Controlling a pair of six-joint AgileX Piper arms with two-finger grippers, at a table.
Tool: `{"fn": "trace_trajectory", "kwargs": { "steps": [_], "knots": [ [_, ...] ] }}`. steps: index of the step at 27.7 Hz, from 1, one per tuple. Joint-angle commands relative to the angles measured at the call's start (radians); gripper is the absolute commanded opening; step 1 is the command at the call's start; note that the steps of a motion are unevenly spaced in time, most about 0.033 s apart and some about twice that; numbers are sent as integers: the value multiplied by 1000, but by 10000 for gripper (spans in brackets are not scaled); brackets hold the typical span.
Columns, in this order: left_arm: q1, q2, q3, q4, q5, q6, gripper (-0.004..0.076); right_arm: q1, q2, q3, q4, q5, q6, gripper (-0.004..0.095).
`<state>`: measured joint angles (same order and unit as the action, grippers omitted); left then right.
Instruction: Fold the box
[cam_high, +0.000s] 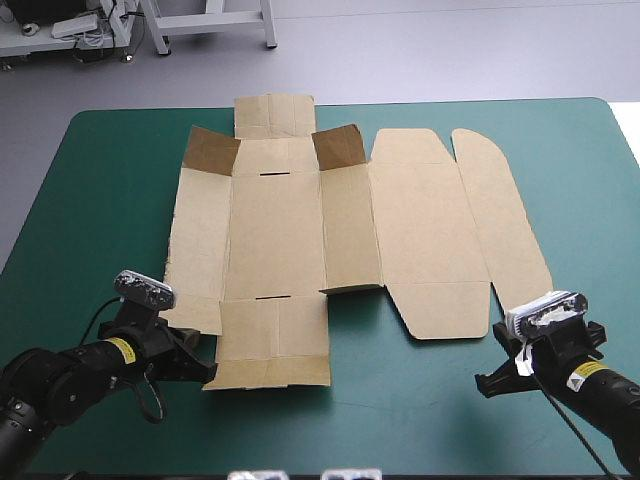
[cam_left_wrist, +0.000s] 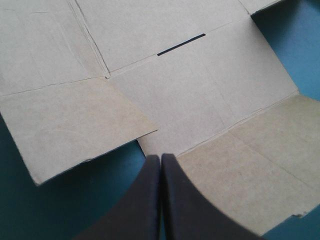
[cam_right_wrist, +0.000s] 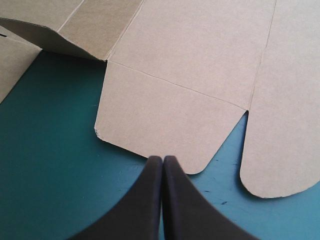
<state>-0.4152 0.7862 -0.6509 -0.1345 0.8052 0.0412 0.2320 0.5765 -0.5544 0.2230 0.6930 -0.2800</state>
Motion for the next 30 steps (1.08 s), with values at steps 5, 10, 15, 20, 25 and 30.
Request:
{"fn": "trace_trajectory", "kwargs": {
  "steps": [5,10,15,20,25,30],
  "knots": [
    [-2,-2,-26,-23,-48,0,-8,2,5,-27,15,-58,-11,-18],
    [-2,0,-38,-24,-42,-19,-8,2,5,-27,15,-58,-11,-18],
    [-2,34,-103,-14,-25,-19,-8,2,5,-27,15,-58,-11,-18],
    [0,158,-196,29,-4,-19,-8,2,5,-27,15,-58,-11,-18],
    [0,304,-309,47,-17,-13,-8,2,5,-27,13,-59,-20,-18],
    [2,423,-408,47,-17,-3,-8,2,5,-27,13,-59,-30,-18]
  ]
}}
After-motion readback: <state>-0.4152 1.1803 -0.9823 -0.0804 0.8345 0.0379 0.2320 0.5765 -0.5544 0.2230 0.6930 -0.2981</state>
